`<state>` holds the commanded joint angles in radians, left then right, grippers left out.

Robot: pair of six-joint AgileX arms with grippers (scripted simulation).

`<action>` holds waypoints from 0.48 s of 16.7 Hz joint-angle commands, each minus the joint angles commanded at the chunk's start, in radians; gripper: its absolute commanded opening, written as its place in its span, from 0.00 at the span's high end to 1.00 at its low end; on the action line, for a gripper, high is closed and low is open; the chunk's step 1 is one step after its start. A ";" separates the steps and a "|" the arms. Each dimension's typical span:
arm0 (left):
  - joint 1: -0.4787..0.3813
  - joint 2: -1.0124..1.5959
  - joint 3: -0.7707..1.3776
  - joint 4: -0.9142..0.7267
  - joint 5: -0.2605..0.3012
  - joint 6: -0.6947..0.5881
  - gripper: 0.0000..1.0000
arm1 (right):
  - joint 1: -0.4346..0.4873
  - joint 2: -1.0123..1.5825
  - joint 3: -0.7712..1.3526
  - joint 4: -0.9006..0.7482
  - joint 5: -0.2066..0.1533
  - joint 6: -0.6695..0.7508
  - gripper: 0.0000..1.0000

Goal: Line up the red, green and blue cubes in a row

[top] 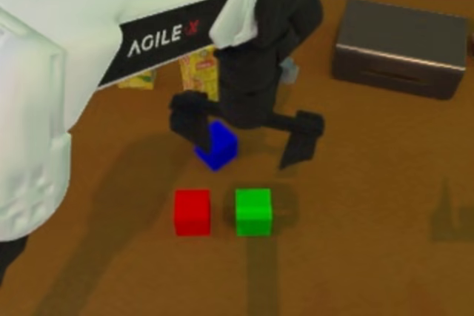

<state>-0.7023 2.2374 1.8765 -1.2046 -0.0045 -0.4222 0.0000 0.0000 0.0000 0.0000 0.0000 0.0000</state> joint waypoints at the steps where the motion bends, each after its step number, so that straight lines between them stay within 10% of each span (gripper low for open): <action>1: 0.016 0.022 0.028 -0.013 0.002 0.080 0.00 | 0.000 0.000 0.000 0.000 0.000 0.000 0.00; 8: 0.132 0.149 0.211 -0.089 0.011 0.629 0.00 | 0.000 0.000 0.000 0.000 0.000 0.000 0.00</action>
<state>-0.5699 2.3861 2.0873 -1.2931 0.0065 0.2072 0.0000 0.0000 0.0000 0.0000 0.0000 0.0000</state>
